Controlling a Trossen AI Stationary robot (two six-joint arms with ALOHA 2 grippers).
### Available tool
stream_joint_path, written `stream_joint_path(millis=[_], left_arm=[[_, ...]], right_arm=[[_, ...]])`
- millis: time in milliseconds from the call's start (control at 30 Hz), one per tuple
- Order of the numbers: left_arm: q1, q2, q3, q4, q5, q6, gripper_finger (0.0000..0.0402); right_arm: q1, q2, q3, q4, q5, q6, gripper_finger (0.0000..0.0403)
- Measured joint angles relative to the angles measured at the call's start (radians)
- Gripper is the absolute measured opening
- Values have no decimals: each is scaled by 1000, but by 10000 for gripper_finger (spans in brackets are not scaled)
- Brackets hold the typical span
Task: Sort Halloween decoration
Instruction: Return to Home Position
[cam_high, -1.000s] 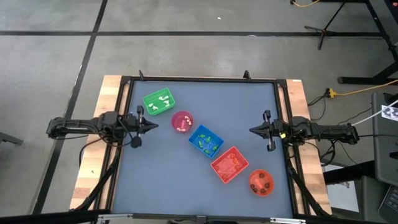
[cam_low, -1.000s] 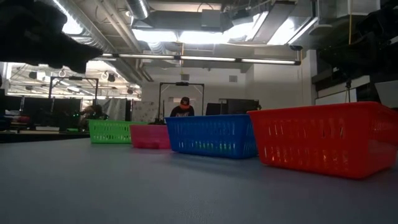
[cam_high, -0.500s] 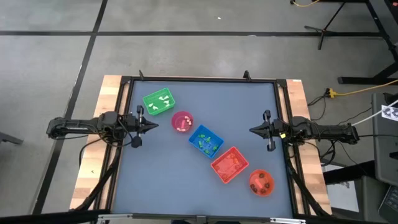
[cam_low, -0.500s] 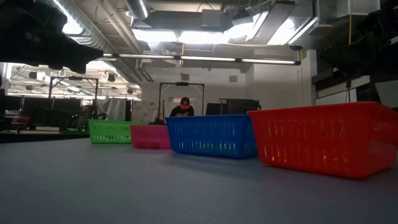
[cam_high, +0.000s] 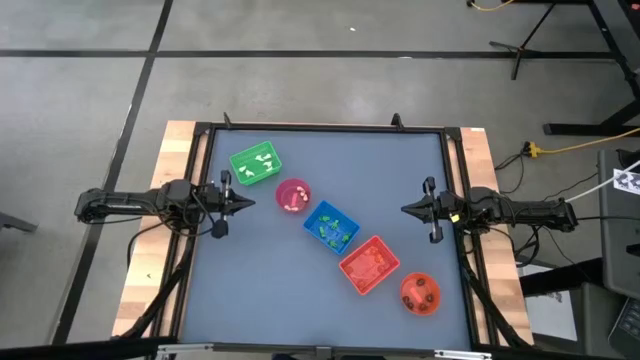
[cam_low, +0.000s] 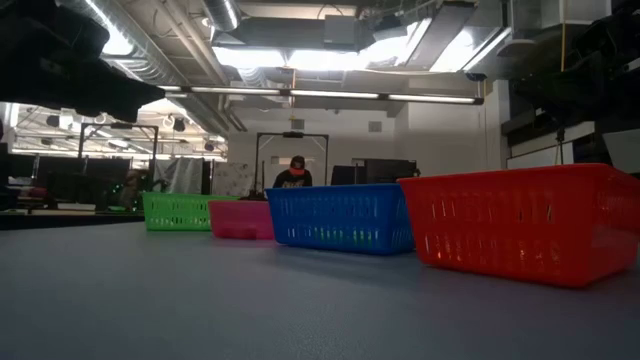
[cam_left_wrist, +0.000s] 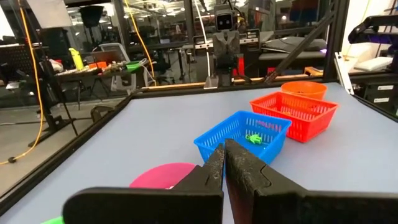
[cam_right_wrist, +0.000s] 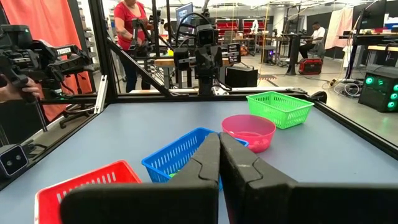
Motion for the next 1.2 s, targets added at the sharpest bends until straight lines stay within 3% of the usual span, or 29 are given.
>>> stream_joint_path(millis=[1200], left_arm=[[0,0,0,-1,3,18,0]], right_arm=[[0,0,0,0,0,0,3]])
